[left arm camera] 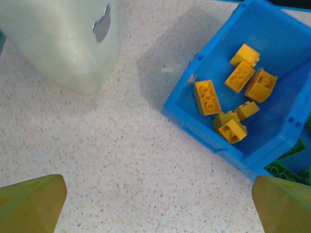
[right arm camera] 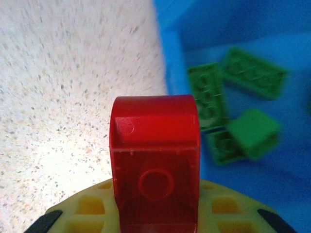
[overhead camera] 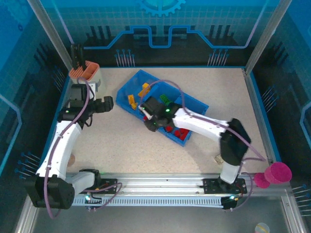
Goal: Sort the legos into containers by color
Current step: Pick up the lego from the center of the table, then place the lego in the container.
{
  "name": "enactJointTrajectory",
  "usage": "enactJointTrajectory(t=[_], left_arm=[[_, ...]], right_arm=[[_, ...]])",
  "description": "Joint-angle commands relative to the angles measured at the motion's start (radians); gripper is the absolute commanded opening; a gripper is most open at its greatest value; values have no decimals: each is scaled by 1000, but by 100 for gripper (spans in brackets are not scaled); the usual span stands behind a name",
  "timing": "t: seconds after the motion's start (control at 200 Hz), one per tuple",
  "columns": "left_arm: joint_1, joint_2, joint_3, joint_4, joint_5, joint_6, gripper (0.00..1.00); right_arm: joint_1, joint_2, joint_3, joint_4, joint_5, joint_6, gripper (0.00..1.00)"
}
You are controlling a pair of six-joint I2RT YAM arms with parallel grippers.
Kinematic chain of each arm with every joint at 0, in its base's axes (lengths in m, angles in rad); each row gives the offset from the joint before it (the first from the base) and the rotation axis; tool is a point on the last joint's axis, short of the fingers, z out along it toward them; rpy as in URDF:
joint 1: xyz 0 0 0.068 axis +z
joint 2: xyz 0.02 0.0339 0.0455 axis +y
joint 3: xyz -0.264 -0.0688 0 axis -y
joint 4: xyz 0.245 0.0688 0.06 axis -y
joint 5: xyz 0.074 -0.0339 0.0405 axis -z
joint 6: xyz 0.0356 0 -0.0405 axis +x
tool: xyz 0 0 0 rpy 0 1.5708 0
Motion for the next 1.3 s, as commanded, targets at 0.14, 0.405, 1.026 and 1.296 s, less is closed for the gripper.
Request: enactJointTrajectory(t=[0.14, 0.405, 1.026, 1.296], left_arm=[[14, -74, -159, 167, -130, -123, 99], [14, -181, -419, 404, -202, -193, 99], [14, -165, -676, 769, -372, -152, 99], [18, 50, -788, 1257, -351, -51, 99]], right_arm=[[-144, -250, -172, -47, 151, -36, 14], [-330, -348, -341, 70, 117, -62, 15], [-388, -211, -300, 178, 43, -141, 58], [-403, -368, -376, 284, 65, -217, 82]])
